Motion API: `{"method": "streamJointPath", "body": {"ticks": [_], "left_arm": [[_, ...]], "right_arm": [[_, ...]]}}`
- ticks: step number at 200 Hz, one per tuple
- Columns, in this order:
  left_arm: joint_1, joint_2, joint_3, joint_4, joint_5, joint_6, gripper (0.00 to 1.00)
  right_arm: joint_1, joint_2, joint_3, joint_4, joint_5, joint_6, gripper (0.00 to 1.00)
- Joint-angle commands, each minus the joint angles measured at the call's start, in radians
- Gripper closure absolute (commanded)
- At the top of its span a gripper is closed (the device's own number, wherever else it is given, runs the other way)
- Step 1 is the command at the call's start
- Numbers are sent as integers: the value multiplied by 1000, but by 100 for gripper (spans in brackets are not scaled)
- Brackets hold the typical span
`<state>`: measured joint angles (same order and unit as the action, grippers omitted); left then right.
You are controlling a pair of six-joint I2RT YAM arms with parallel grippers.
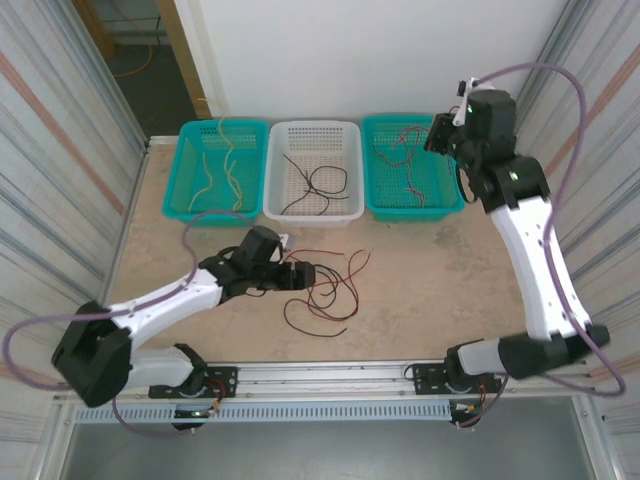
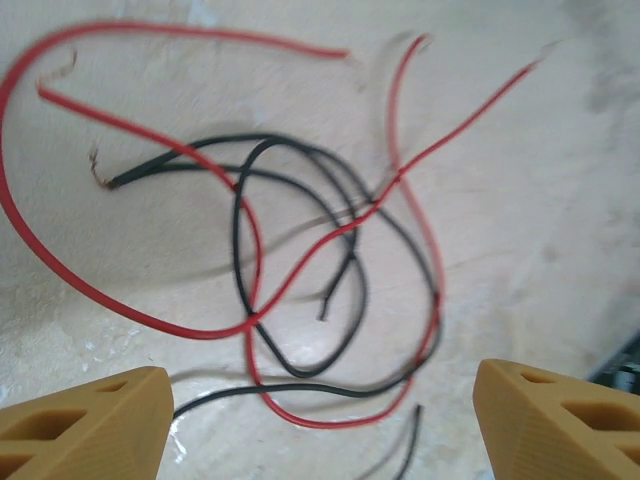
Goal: Untangle the cables
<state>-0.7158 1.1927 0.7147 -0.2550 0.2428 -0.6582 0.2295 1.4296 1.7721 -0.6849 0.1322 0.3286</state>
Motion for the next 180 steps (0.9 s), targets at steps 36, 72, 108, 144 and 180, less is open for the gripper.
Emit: {"method": "streamJointPath", "body": {"ticks": [36,72,108,144,180], "left_arm": [[-9,-252,66,-172,-64,18,16],[-8,-279,117,-236,-88,59,14],[-6,-245,134,-248,-110,93,14],[-2,-200,113,-201,-103,80,17],[-2,-143,104,-168,-85,73,21]], "right_arm": [[-119,279,73,-17,-137,30,67],[-97,269,-71,25,-121,49,55],[23,89,-255,59,-78,58,51],[300,-156,-534,98,37,129,40],[547,-268,-852,215,55,368,43]]}}
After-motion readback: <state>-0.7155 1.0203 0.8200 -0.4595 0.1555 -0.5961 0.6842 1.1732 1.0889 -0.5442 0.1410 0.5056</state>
